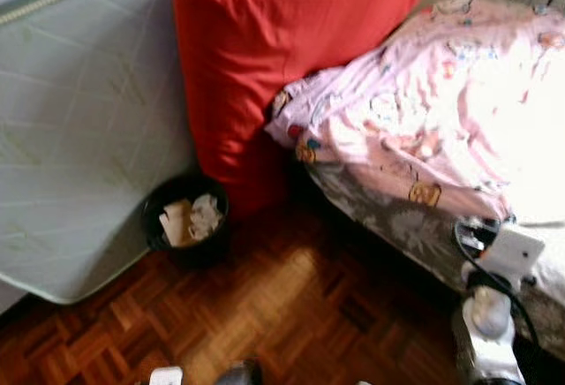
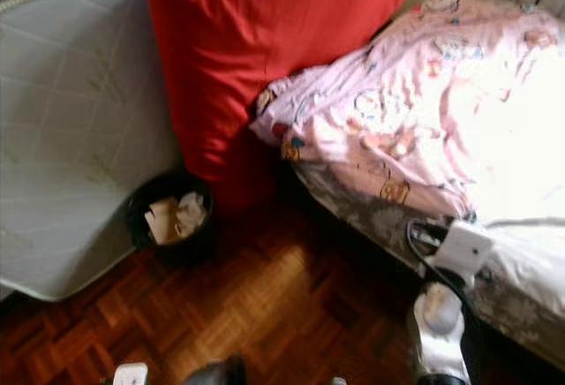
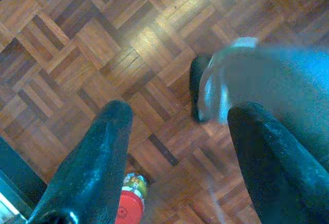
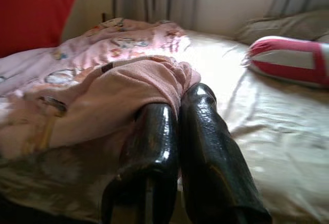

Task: Clean up the room

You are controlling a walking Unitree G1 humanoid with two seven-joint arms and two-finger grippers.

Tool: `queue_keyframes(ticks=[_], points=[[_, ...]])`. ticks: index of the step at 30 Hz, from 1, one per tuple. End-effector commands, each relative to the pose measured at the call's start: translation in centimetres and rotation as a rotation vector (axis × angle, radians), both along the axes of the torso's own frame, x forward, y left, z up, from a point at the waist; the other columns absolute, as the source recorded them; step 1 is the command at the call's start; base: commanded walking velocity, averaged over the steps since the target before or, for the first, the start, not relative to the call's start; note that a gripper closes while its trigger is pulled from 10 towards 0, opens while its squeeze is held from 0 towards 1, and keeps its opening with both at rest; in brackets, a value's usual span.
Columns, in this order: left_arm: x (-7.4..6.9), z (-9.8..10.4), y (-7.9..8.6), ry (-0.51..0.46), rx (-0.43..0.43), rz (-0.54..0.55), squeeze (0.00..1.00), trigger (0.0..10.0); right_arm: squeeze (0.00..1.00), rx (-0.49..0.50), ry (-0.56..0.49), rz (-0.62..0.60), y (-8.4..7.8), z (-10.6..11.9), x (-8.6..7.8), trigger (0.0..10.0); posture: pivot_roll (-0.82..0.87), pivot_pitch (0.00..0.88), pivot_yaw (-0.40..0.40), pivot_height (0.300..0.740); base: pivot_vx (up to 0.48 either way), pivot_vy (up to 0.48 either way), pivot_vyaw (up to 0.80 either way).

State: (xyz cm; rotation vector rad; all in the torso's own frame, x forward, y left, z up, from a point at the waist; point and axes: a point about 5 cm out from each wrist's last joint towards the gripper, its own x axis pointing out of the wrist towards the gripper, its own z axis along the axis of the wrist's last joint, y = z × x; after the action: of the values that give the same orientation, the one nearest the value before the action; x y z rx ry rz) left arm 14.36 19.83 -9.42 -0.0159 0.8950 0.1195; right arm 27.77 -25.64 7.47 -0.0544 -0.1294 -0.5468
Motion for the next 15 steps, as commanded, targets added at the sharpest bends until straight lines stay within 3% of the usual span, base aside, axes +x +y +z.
queue_keyframes(ticks=[1,2,4,6,7,8,15], points=[[-1.1,-0.5,-0.7,0.043,-0.027,-0.01,0.0,10.0,0.0,-0.003,-0.016,0.002,0.4,0.3,0.0,10.0,0.14,0.175,-0.033,0.74,-0.244,0.0,0.0],[-1.0,-0.5,-0.6,0.047,-0.021,-0.02,0.0,10.0,0.0,0.098,0.186,-0.18,-2.7,-3.6,-2.4,10.0,0.15,0.203,-0.027,0.74,0.0,0.0,0.0],[-0.9,-0.5,-0.5,0.053,-0.012,-0.037,0.0,10.0,0.0,0.281,0.483,-0.45,-6.1,-8.8,-7.8,10.0,0.15,0.204,-0.025,0.74,0.0,0.0,0.0],[-0.9,-0.5,-0.5,0.053,-0.011,-0.039,0.0,10.0,0.0,0.289,0.485,-0.439,-6.0,-8.9,-7.8,10.0,0.15,0.204,-0.025,0.74,0.0,0.0,0.0],[-0.9,-0.5,-0.5,0.053,-0.011,-0.04,0.0,10.0,0.82,0.29,0.488,-0.435,-6.0,-9.0,-7.8,10.0,0.15,0.204,-0.025,0.74,0.0,0.0,0.0],[-0.9,-0.5,-0.5,0.053,-0.011,-0.04,0.0,10.0,1.0,0.296,0.485,-0.434,-6.0,-9.0,-7.7,10.0,0.15,0.203,-0.023,0.74,0.0,0.0,0.0],[-0.9,-0.5,-0.5,0.055,-0.013,-0.049,0.0,10.0,1.0,0.309,0.5,-0.438,-6.0,-9.1,-7.6,10.0,0.15,0.203,-0.023,0.74,0.0,0.0,0.0]])
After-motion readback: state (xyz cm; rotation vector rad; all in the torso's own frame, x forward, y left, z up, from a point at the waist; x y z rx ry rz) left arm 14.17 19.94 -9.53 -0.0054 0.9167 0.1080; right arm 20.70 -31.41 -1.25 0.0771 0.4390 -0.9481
